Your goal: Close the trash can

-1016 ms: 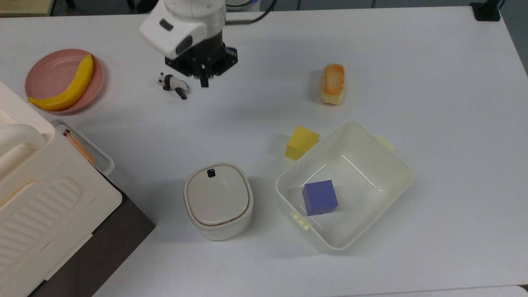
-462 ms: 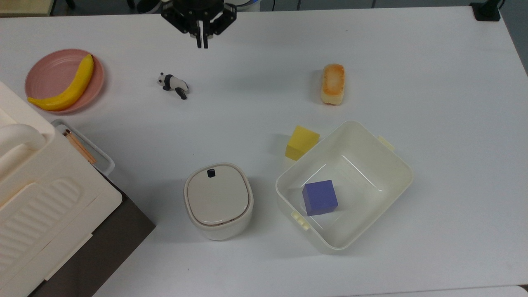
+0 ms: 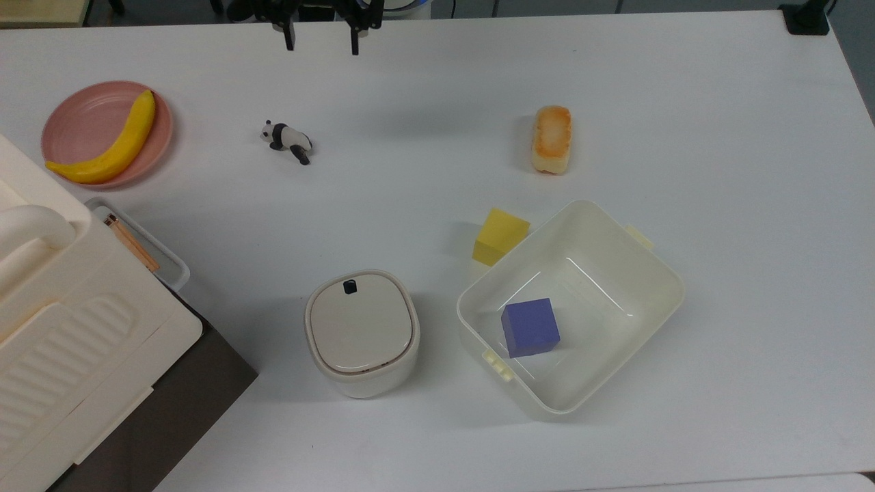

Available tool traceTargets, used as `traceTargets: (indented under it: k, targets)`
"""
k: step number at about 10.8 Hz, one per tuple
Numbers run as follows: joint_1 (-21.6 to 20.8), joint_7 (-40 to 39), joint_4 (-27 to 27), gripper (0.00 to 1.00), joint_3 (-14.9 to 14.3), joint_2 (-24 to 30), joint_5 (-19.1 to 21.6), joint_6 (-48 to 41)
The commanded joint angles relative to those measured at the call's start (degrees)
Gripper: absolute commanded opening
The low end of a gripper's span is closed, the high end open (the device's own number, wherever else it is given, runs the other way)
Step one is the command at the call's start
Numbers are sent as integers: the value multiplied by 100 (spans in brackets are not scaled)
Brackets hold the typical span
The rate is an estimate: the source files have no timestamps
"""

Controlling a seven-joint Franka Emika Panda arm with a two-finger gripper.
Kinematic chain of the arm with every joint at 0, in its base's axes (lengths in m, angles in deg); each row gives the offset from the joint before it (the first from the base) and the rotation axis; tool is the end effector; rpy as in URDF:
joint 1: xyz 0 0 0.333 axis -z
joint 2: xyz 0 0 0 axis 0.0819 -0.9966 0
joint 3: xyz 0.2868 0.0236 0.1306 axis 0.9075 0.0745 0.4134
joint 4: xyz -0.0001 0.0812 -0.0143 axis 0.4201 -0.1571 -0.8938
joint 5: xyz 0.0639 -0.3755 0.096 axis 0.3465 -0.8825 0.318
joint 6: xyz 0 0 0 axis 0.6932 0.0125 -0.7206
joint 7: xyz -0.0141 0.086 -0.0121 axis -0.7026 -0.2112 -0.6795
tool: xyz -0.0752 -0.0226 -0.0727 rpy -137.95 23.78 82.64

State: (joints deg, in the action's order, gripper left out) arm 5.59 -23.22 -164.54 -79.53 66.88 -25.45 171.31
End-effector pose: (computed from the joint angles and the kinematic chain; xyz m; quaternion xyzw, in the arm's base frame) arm 0.5561 -0.0212 0.5913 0.9992 -0.0022 0.0131 0.0383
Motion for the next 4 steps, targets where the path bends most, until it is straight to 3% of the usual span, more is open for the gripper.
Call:
traceTargets:
  k: [1, 4]
  targets:
    - [-28, 95, -94, 100, -34, 117, 1, 13]
    - [-19, 113, 11, 100, -34, 82, 10, 4]
